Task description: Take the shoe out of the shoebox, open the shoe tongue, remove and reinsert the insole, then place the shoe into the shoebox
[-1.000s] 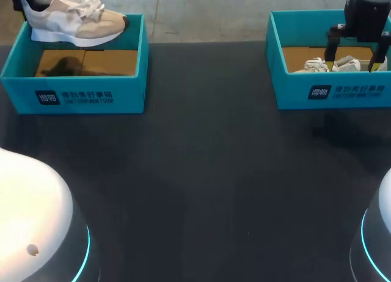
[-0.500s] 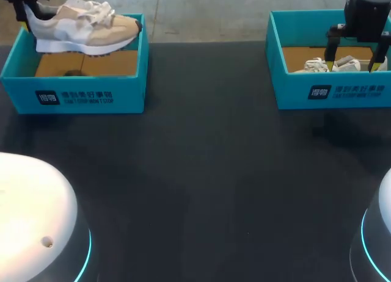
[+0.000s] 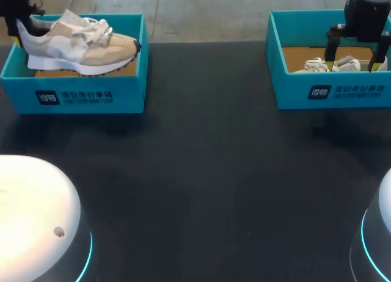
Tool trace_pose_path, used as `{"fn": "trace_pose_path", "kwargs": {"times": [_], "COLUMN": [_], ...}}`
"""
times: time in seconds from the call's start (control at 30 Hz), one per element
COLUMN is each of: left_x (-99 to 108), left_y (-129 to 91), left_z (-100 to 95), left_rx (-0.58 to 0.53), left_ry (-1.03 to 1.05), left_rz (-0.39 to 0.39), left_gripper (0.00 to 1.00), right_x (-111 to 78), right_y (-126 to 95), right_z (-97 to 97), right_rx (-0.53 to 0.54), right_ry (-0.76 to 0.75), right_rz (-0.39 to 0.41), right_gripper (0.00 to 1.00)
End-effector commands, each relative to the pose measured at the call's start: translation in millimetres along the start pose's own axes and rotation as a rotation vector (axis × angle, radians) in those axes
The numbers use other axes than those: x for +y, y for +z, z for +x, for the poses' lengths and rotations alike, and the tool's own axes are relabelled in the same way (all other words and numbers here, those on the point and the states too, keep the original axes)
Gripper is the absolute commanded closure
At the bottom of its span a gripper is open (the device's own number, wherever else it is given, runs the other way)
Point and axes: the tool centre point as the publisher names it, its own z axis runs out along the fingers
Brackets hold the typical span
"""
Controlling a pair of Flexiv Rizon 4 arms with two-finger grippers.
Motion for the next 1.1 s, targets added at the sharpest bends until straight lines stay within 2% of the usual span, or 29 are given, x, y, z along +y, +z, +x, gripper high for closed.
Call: {"fn": "trace_pose_path", "kwargs": {"times": [0.03,0.17,0.33,0.63,1.1], "left_x": [39,58,71,95,141], "left_y": [-5,-2,3,6,47], "left_z": [5.8,17.9,34.2,75.8,144.0], "left_rx": [0.003,0.006,0.005,-0.011,-0.022], "left_ry": [0.008,0.028,0.044,0.055,0.034], "left_rz": [0.148,0.147,0.136,0.133,0.095], "left_gripper": [1.0,1.0,1.0,1.0,1.0], "right_x": [-0.7,-0.7,-0.7,-0.7,-0.7], "right_y": [1,1,1,1,1], "right_z": [-0.7,-0.7,-0.7,-0.7,-0.7], "right_rx": [0.002,0.002,0.002,0.002,0.002], "right_ry": [0.0,0.0,0.0,0.0,0.0], "right_rz": [-0.002,-0.002,-0.002,-0.002,-0.002], "right_gripper": [0.0,0.0,0.0,0.0,0.0]}}
